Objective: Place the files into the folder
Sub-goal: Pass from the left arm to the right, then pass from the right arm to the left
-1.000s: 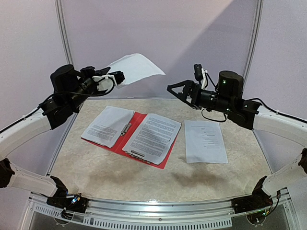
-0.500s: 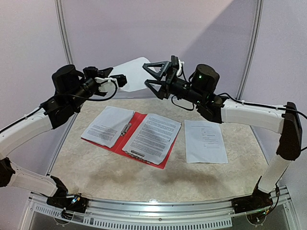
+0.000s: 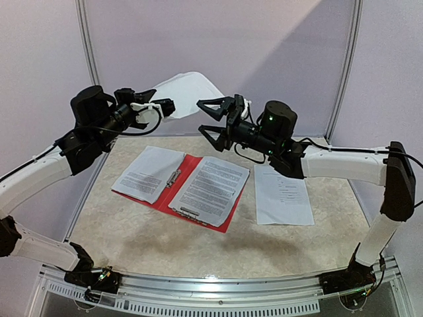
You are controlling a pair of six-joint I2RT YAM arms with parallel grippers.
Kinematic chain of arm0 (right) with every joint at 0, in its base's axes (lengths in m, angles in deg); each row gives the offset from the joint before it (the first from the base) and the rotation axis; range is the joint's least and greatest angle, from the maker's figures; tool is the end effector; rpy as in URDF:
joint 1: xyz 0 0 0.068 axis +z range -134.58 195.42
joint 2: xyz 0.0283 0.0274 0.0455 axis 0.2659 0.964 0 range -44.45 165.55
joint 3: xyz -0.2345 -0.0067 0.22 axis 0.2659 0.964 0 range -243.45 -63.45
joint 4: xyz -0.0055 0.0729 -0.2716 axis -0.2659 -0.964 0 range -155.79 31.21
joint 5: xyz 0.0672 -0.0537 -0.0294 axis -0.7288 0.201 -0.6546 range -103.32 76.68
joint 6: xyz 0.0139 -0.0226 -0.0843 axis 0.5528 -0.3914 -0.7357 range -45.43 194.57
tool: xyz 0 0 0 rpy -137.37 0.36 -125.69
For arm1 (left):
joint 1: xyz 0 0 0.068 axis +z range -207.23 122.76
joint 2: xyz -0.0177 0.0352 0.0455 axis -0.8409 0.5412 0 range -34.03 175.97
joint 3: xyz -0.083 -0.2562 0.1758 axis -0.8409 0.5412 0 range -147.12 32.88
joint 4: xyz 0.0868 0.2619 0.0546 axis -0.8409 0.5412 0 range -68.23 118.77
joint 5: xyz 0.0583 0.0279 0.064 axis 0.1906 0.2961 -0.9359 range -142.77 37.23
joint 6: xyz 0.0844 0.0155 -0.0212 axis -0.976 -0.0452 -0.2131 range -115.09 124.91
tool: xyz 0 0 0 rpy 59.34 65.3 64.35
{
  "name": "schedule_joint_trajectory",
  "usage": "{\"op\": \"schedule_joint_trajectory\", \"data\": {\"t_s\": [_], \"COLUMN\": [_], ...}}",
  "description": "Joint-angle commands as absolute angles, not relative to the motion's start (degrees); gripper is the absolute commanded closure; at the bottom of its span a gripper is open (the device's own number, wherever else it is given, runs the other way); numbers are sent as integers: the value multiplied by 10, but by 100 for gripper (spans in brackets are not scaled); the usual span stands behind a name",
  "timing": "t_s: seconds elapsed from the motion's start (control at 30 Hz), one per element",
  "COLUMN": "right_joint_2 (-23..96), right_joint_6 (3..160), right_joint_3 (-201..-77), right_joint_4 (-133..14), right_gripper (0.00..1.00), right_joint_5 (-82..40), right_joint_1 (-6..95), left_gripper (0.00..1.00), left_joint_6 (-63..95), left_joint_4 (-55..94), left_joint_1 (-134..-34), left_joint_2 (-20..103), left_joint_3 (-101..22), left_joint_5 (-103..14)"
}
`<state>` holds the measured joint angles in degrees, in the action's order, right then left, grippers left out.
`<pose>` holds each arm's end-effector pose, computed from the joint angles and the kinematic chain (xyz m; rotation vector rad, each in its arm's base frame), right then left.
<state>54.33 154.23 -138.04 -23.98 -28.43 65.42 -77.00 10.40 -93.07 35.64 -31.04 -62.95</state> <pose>0.2944 0.3828 0.3973 0.1749 1.7382 1.9786 0.2774 -0.1834 0.4559 1.2208 0.9113 0.7789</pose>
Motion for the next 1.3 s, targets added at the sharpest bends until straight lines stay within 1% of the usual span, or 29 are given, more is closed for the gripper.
{"op": "schedule_joint_trajectory", "data": {"t_s": [0.0,0.03,0.1,0.13,0.17,0.23,0.27,0.3,0.33,0.37,0.4,0.43,0.57,0.6,0.7,0.77,0.83,0.93,1.03,1.13,1.27], "right_joint_2": [583,594,607,611,611,605,597,589,582,569,560,546,504,498,504,510,511,501,491,493,519], "right_joint_6": [1519,1500,1496,1501,1502,1493,1485,1470,1456,1430,1398,1366,1064,960,730,630,560,472,384,351,324], "right_joint_3": [-1465,-1479,-1489,-1489,-1486,-1475,-1470,-1465,-1460,-1456,-1455,-1468,-1560,-1585,-1657,-1687,-1706,-1717,-1726,-1757,-1818], "right_joint_4": [-264,-269,-256,-253,-253,-261,-272,-286,-303,-328,-366,-432,-776,-850,-1055,-1154,-1217,-1283,-1312,-1316,-1337], "right_gripper": [11,21,47,55,65,89,98,100,100,100,100,100,100,100,100,100,100,100,100,100,100], "right_joint_5": [-314,-320,-326,-326,-324,-316,-312,-310,-311,-314,-320,-321,-262,-259,-234,-210,-186,-150,-94,-64,-28], "right_joint_1": [645,640,633,629,627,625,624,623,620,615,610,607,624,634,671,699,717,750,796,822,847], "left_gripper": [100,100,100,100,100,100,100,97,72,41,7,1,0,0,1,0,0,0,1,0,1], "left_joint_6": [-774,-776,-782,-783,-782,-779,-776,-772,-773,-776,-779,-785,-720,-705,-649,-611,-570,-529,-512,-489,-439], "left_joint_4": [108,109,110,111,115,128,152,191,265,334,401,479,732,786,885,917,914,904,925,918,892], "left_joint_1": [-931,-936,-946,-950,-952,-954,-954,-954,-954,-955,-957,-959,-966,-966,-966,-968,-973,-990,-1033,-1088,-1121], "left_joint_2": [345,343,339,338,337,336,334,330,324,317,307,299,294,298,312,325,334,344,368,388,395], "left_joint_3": [-297,-293,-284,-282,-282,-282,-281,-283,-287,-289,-291,-296,-352,-372,-438,-484,-520,-567,-600,-603,-589], "left_joint_5": [-614,-616,-620,-621,-622,-625,-623,-615,-602,-586,-564,-548,-473,-446,-354,-298,-265,-258,-302,-373,-400]}}
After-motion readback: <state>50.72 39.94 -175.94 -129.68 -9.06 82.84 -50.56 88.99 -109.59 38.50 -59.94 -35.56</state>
